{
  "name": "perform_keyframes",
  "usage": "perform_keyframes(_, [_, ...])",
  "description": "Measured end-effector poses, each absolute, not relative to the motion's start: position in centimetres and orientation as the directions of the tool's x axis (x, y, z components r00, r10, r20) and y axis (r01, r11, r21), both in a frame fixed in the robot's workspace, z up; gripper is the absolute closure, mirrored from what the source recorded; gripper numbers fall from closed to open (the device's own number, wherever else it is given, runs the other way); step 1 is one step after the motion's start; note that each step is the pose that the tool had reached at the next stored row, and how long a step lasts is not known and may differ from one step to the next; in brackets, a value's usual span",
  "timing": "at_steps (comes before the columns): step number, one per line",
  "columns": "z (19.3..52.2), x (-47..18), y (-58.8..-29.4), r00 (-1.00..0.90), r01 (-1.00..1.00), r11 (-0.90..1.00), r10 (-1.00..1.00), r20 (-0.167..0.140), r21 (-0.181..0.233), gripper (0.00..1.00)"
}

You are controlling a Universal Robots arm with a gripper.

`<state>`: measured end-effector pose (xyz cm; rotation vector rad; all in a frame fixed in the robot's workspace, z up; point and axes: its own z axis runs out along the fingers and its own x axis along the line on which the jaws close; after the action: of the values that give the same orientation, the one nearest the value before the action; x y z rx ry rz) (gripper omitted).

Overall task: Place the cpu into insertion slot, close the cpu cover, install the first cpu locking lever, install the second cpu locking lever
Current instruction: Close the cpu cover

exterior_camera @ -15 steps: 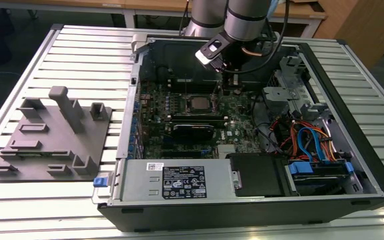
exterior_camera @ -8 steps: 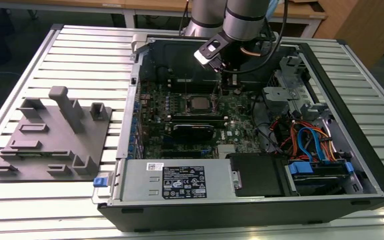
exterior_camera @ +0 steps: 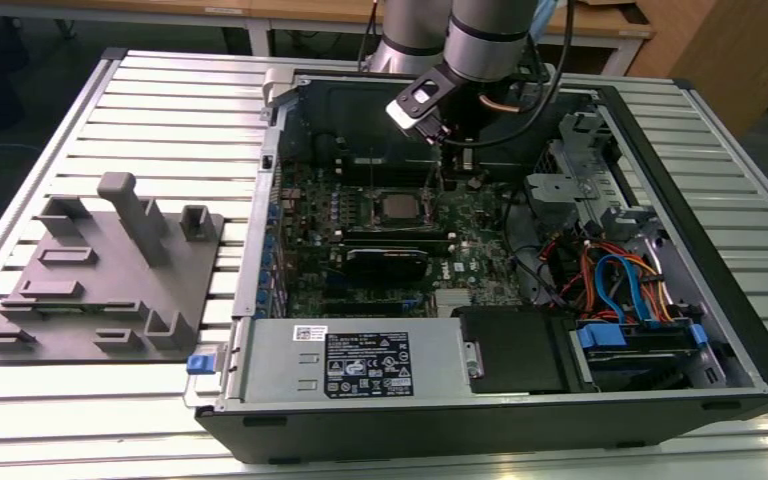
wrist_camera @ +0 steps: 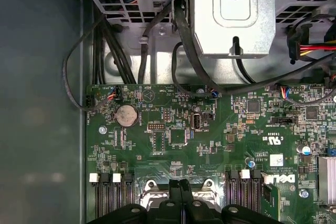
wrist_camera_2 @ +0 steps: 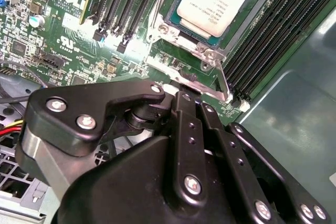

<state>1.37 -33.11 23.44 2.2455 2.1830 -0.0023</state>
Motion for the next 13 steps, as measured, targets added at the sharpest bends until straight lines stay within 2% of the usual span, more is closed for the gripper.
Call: perform_keyframes(13, [23.44, 0.78, -33.11, 0.028, 1.000, -0.028, 1.000, -0.008, 0.006, 0.90])
